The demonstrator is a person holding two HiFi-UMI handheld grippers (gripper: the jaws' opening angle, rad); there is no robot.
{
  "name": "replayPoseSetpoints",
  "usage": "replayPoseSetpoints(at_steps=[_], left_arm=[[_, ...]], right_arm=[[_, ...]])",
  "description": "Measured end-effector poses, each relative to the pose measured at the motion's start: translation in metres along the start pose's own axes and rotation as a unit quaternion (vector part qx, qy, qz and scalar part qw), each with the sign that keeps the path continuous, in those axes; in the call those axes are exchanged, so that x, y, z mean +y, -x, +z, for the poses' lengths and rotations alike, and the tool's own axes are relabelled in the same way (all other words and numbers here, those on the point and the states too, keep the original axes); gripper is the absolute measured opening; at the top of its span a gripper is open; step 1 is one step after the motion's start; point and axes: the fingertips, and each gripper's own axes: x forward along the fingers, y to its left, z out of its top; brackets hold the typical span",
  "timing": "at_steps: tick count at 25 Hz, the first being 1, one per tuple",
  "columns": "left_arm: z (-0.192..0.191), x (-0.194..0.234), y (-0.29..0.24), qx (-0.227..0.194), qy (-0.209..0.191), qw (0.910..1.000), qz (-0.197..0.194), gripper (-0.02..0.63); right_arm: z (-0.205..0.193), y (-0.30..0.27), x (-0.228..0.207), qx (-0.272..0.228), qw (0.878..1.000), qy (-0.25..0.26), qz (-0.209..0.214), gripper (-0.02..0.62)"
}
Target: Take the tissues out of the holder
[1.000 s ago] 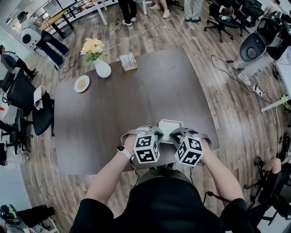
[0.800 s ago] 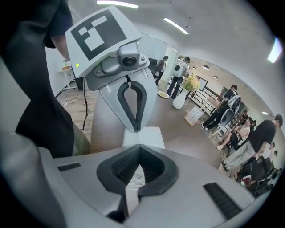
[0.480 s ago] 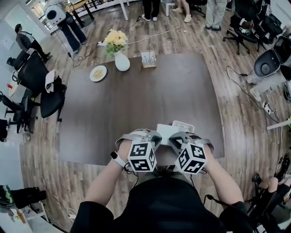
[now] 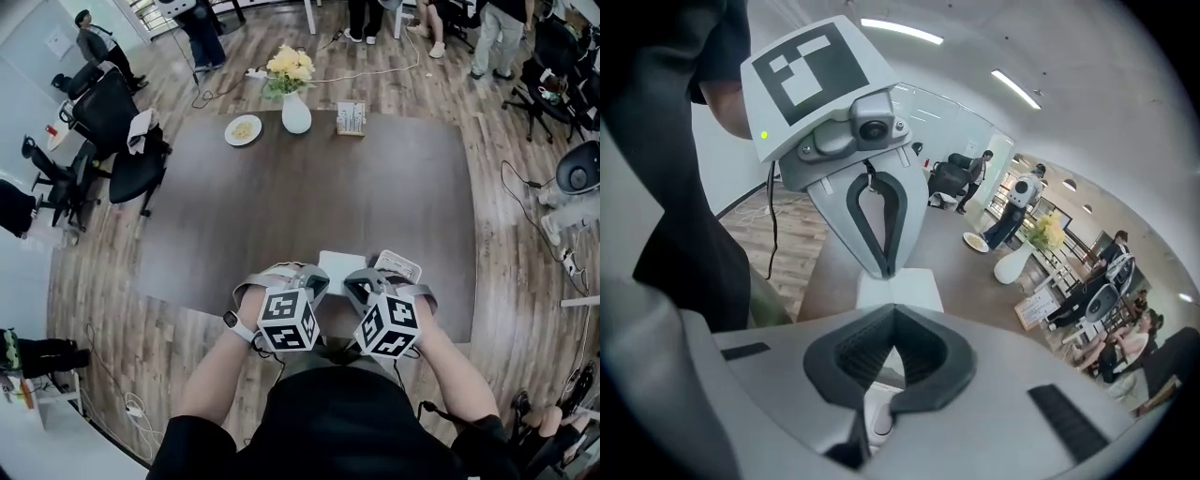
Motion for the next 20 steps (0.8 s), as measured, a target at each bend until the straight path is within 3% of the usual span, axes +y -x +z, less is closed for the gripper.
replayPoseSetpoints(at_steps=[7, 20], left_arm=[[-0.037, -0.005, 0.007, 0.015, 0.019, 0.9997, 0.009, 0.005], [-0.135, 0.002, 0.012, 0.017, 0.005, 0.9998, 0.008, 0.005]], right_arm=[[0.022, -0.028, 0.013, -0.006, 1.0, 0.019, 0.018, 0.006], [0.077, -0.108, 0.029, 0.021, 1.0, 0.002, 0.002, 0.006]])
